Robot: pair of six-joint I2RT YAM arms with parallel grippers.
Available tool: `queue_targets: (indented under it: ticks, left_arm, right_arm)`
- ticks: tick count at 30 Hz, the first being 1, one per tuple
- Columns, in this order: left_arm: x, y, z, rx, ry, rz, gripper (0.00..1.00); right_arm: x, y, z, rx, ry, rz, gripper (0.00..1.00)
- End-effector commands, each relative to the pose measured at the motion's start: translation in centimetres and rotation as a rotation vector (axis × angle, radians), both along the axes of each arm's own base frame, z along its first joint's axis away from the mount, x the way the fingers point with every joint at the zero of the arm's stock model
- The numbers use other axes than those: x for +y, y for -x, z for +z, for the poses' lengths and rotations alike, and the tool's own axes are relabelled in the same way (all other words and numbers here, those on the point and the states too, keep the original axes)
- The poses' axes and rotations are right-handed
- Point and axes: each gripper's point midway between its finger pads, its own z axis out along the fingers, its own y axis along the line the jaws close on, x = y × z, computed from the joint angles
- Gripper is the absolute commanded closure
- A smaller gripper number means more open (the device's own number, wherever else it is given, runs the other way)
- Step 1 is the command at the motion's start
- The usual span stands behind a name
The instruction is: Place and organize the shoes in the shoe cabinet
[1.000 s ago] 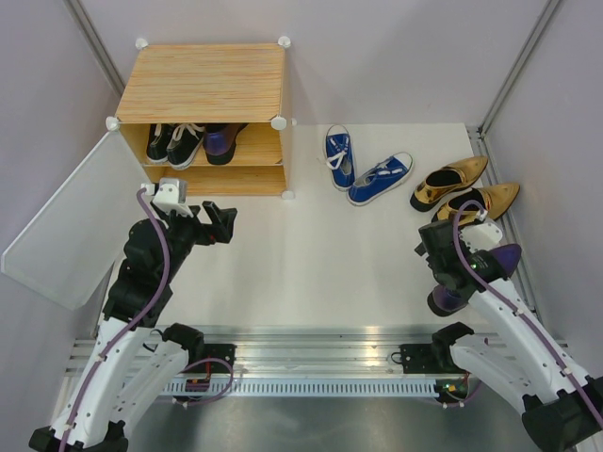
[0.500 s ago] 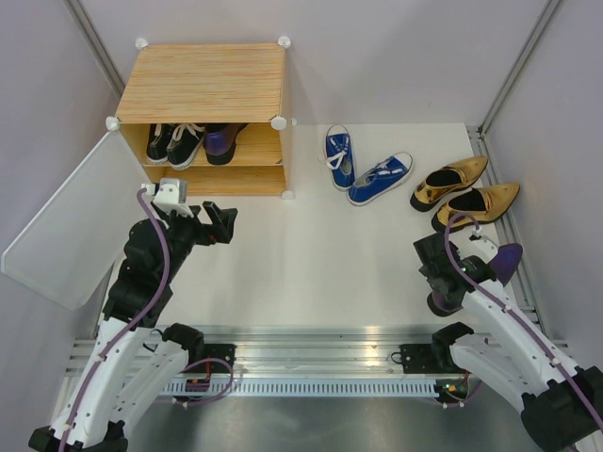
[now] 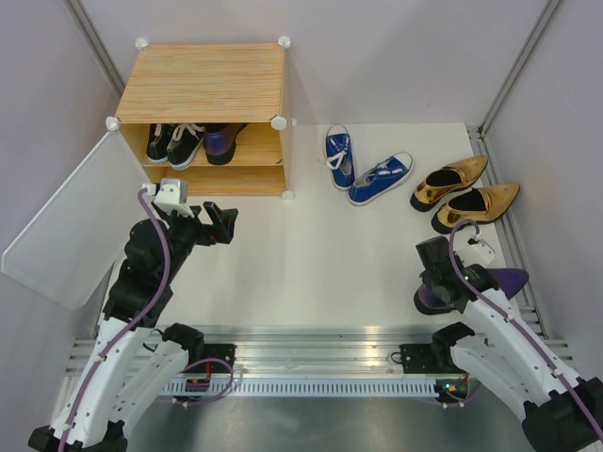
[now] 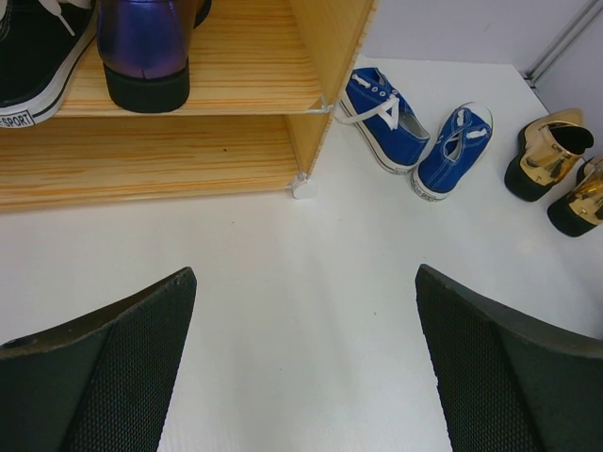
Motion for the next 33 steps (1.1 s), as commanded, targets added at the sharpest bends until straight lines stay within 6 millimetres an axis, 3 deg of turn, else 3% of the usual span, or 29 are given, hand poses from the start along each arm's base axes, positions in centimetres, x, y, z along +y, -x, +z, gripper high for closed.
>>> queue_targets:
  ticks: [1, 6, 9, 16, 20, 23, 26, 27, 29, 30, 32, 33]
  left_arm:
    - [0.0, -0.2, 0.3, -0.028, -0.026, -0.004, 0.01]
    - [0.2, -0.2, 0.4, -0.030, -0.028, 0.002, 0.01]
    - [0.3, -0.3, 0.3, -0.028, -0.031, 0.010, 0.01]
    - [0.8, -0.4, 0.2, -0.031, -0.042, 0.036, 0.01]
    - [1.2, -0.5, 0.2, -0.031, -0.051, 0.058, 0.01]
    - [1.6, -0.7, 0.1, -0.033, -0.058, 0.082, 0.01]
    - [2.2, -0.7, 0.2, -0.040, -0.067, 0.114, 0.01]
    - [2.4, -0.8, 0.1, -0.039, -0.070, 0.123, 0.01]
    - [2.7, -0.8, 0.2, -0.046, -0.072, 0.138, 0.01]
    - [2.8, -0.9, 0.0, -0.044, -0.076, 0.143, 0.01]
    - [3.0, -1.0, -0.1, -0.040, -0.081, 0.154, 0.00]
    - [3.0, -1.0, -0.1, -0.041, -0.084, 0.157, 0.00]
  right_arm:
    - [2.4, -1.8, 2.9, -0.154, -0.134, 0.051, 0.99]
    - [1.6, -2.7, 9.0, -0.318, -0.110, 0.076, 0.99]
    - [1.7, -3.2, 11.2, -0.347, -0.100, 0.098, 0.99]
    - [5.8, -5.7, 14.7, -0.443, -0.195, 0.249, 0.99]
    - [9.9, -7.3, 16.8, -0.489, -0.205, 0.376, 0.99]
    - [16.1, -7.0, 17.4, -0.482, -0.201, 0.537, 0.99]
    - [20.7, -7.7, 17.3, -0.476, -0.156, 0.591, 0.99]
    - [23.5, -7.3, 16.7, -0.457, -0.139, 0.644, 0.99]
    - [26.9, -7.2, 16.2, -0.456, -0.152, 0.694, 0.99]
    - [28.7, -7.5, 14.4, -0.420, -0.141, 0.719, 0.99]
    - [31.3, -7.7, 13.1, -0.408, -0.179, 0.758, 0.99]
    - [32.4, -8.3, 11.0, -0.373, -0.156, 0.770, 0.99]
